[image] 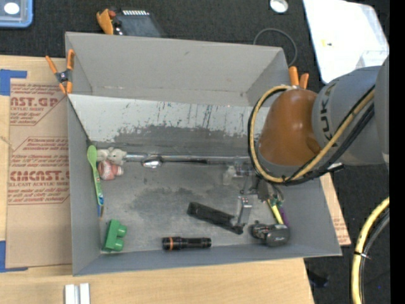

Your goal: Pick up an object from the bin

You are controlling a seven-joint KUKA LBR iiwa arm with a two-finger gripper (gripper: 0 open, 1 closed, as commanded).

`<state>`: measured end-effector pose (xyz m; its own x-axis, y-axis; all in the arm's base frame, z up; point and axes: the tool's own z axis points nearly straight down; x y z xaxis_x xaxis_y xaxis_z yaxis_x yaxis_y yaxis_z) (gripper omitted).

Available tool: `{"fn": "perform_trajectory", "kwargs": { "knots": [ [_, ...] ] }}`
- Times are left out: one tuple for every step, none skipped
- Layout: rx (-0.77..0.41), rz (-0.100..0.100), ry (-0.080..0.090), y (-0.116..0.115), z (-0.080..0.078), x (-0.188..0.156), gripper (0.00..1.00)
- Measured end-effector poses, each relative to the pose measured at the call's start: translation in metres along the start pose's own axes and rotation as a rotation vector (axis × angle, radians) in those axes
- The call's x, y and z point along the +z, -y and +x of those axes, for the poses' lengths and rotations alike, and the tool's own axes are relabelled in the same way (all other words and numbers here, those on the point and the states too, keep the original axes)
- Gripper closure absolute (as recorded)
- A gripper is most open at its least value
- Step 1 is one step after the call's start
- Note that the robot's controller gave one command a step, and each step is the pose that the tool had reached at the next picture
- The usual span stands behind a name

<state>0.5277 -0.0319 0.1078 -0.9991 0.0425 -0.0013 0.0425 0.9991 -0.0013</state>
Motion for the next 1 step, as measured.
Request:
{"fn": "perform_trajectory", "kwargs": {
  "knots": [
    [0.052, -0.004, -0.007, -0.0505, 0.0503, 0.0110, 0.00]
  ]
}}
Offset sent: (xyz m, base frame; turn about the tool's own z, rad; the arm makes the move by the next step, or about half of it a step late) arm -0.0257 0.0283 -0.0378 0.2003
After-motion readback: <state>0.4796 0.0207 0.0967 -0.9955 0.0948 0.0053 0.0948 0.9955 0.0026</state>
